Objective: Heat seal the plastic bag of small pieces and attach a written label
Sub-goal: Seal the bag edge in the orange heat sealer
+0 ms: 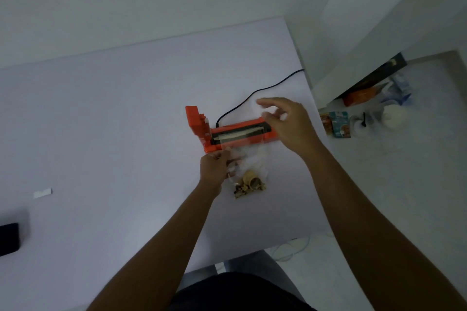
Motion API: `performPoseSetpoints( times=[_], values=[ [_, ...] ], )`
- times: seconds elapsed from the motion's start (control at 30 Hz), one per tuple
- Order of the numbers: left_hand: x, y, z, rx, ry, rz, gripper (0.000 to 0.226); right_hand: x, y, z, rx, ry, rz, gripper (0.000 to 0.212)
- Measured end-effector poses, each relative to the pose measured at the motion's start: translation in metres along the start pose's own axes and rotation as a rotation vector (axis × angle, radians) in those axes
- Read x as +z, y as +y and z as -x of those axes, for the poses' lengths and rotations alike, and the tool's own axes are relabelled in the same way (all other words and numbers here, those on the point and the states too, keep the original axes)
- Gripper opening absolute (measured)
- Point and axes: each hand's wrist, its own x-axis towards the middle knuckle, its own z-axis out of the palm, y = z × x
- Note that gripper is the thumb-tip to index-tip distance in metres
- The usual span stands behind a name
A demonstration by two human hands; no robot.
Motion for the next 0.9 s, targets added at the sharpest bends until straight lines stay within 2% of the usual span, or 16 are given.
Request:
performPoseSetpoints(
  times=[0.13, 0.27, 0.57, 0.7, 0.9],
  values=[
    [0.003, -0.002, 0.0, 0.017, 0.076, 0.021, 0.015, -0.01, 0.083, -0.015, 0.22, -0.15, 0.263, 0.066],
    [0.007, 0.0, 0.005, 0.069, 0.135, 0.009, 0.01, -0.008, 0.107, -0.014, 0.268, -0.231, 0.196, 0.081],
    [0.012, 0.008, 0.006, 0.324, 0.31, -0.193, 0.012, 0.005, 0.119, 0.011, 0.181, -0.122, 0.102, 0.075],
    [0.018, 0.016, 0.004, 0.38, 0.367, -0.236, 0.014, 0.008, 0.124, 0.017, 0.18, -0.104, 0.07, 0.075],
    [0.037, 0.035, 0.014, 0.47, 0.279, -0.25, 0.014, 0.011, 0.13, 0.017, 0.17, -0.095, 0.073, 0.076]
  ],
)
